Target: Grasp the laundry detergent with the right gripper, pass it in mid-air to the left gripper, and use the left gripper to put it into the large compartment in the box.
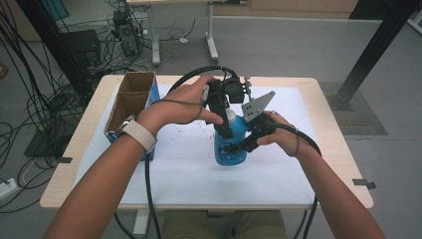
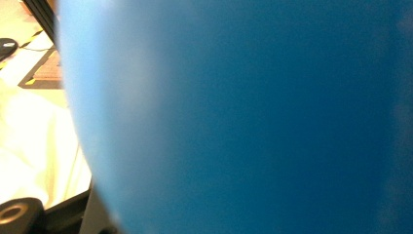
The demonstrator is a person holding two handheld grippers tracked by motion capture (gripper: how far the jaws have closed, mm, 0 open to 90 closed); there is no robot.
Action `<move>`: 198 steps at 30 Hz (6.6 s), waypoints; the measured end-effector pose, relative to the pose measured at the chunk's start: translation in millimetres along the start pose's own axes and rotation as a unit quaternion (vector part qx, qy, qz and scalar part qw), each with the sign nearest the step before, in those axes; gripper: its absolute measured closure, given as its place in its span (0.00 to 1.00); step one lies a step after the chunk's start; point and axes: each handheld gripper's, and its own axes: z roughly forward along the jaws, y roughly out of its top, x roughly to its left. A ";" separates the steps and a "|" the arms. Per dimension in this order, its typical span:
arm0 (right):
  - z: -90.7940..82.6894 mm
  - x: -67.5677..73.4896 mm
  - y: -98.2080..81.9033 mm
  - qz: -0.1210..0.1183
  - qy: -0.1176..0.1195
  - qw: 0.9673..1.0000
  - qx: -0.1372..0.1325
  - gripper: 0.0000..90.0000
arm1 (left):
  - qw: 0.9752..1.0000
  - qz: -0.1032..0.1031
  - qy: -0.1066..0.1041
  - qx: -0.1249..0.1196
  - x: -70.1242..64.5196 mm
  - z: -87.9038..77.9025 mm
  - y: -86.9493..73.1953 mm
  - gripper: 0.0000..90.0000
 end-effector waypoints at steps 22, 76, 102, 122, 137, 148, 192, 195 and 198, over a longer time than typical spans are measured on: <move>-4.0 5.0 12.1 -0.012 0.005 1.000 0.003 0.48 | 1.000 0.008 -0.001 0.011 -2.8 5.5 1.6 0.09; -1.5 6.5 11.2 -0.013 0.011 1.000 0.011 0.48 | 0.998 0.039 -0.020 0.035 -9.3 16.9 6.3 0.39; 1.3 6.0 11.0 -0.021 0.003 1.000 0.018 0.48 | 0.999 0.025 -0.022 0.034 -8.0 18.8 2.7 0.41; 1.6 7.1 10.8 -0.020 0.004 1.000 0.018 0.48 | 0.999 0.022 -0.023 0.037 -9.0 19.0 2.9 0.41; 1.5 7.3 11.0 -0.023 0.003 1.000 0.016 0.48 | 0.999 0.022 -0.022 0.037 -9.4 18.5 3.0 0.42; 1.4 7.3 11.4 -0.021 0.003 1.000 0.016 0.48 | 0.999 0.021 -0.023 0.035 -8.6 18.0 2.2 0.42; 0.8 7.6 11.4 -0.022 0.004 1.000 0.017 0.48 | 0.999 0.017 -0.027 0.032 -8.1 17.8 1.7 0.42; 0.6 7.8 11.7 -0.023 0.003 1.000 0.017 0.48 | 0.999 0.016 -0.026 0.032 -8.2 17.4 1.6 0.42; 0.5 7.9 11.9 -0.024 0.003 1.000 0.017 0.48 | 0.999 0.017 -0.026 0.032 -8.3 17.2 1.6 0.42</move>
